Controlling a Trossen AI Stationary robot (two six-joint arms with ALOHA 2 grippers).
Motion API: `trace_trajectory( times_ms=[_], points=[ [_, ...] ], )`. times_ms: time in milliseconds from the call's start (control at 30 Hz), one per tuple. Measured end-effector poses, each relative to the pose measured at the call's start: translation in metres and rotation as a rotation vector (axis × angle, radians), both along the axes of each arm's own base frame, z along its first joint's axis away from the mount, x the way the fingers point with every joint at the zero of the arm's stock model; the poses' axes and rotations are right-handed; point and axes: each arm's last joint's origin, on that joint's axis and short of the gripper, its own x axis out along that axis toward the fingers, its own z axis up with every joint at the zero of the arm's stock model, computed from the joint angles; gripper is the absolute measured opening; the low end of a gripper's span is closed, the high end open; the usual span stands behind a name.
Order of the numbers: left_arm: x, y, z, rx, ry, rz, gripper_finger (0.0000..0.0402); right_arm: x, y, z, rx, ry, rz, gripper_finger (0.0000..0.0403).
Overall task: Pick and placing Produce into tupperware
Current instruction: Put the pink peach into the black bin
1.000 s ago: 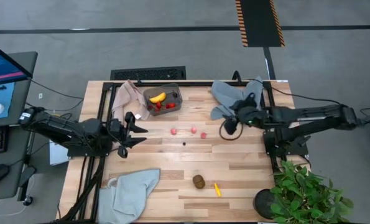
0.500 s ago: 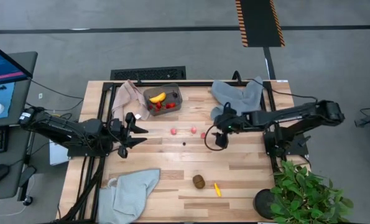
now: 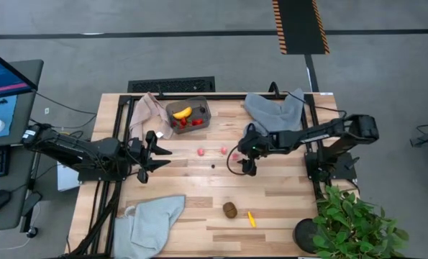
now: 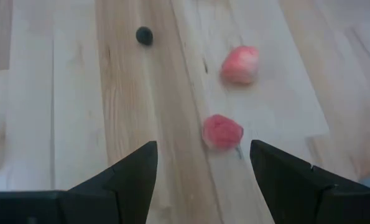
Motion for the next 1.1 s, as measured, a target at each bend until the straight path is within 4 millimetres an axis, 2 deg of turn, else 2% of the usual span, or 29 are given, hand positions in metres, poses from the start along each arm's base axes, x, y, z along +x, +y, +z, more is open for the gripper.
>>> trace_trajectory(
  times_ms=[533, 733, 900, 1100],
  points=[
    [0.0, 0.0, -0.001, 0.002, 0.013, 0.0, 0.0139, 0.014, -0.01, -0.034, -0.008, 0.035, -0.013, 0.0281],
    [0.0, 0.0, -0.002, 0.001, 0.023, -0.001, 0.0139, 0.017, -0.011, -0.036, -0.01, 0.021, -0.013, 0.0274],
    [0.0, 0.0, -0.004, -0.01, 0.037, -0.003, 0.0139, 0.018, -0.012, -0.035, -0.024, 0.004, -0.027, 0.0237],
    [0.0, 0.0, -0.004, -0.02, 0.038, -0.004, 0.0139, 0.017, -0.015, -0.036, -0.014, 0.015, -0.048, 0.0147]
  ],
)
